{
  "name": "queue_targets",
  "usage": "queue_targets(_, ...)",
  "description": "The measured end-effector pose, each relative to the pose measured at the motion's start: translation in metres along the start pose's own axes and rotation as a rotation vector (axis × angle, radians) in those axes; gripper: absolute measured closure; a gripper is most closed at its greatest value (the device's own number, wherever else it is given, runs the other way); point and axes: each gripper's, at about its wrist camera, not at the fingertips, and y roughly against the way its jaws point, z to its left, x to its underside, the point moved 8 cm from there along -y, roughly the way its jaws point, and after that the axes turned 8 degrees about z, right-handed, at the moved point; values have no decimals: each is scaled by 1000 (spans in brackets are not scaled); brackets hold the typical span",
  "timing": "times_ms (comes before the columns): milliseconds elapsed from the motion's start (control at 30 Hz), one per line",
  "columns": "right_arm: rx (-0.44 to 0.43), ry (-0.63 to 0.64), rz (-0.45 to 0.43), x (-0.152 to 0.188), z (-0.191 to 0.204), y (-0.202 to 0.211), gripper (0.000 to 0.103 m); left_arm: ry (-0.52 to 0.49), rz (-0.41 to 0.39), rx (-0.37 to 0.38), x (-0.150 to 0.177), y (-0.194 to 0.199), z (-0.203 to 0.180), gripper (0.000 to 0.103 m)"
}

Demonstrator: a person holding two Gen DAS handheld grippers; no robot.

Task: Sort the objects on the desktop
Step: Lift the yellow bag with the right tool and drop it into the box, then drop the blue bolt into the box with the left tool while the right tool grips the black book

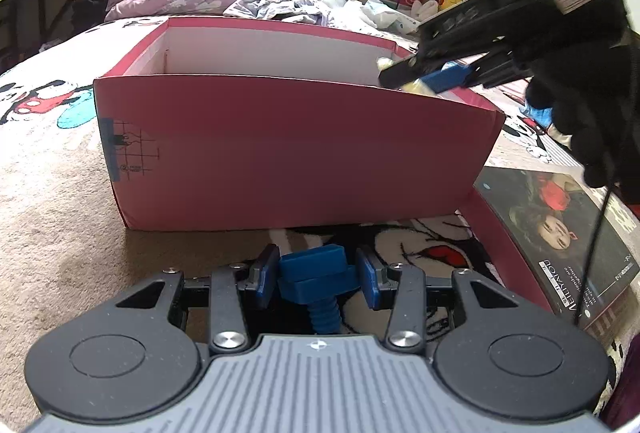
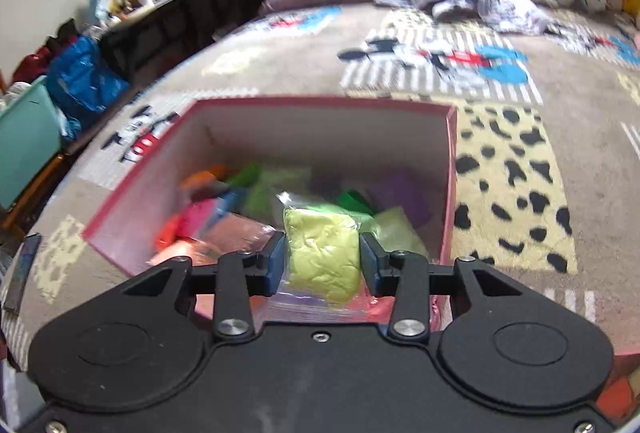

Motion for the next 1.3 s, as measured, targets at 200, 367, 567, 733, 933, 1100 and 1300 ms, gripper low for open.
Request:
queue_targets(200, 33, 8, 9, -2, 1, -8, 63, -1, 3, 4, 0, -1, 0, 62)
queue_targets(367, 31, 6, -17, 2, 5, 2, 51, 0, 3, 3, 0, -1, -1, 62)
queue_targets(567, -37, -39, -126, 9, -5, 42, 49, -2, 1, -2, 1, -1, -1, 62)
queue_targets(733, -81, -121, -244, 44, -23, 91, 40, -5, -3, -12, 2, -2, -2, 62)
queue_targets(933, -35, -234, -400, 119, -70, 135, 29, 8, -16, -32, 3, -2, -1, 62)
queue_targets(1100, 28, -329, -469, 183, -118, 153, 29, 47, -33, -34, 8, -2, 2, 62)
queue_targets(1300, 19, -369, -519, 181, -139, 159, 24, 124, -48, -8, 18, 12, 2, 62)
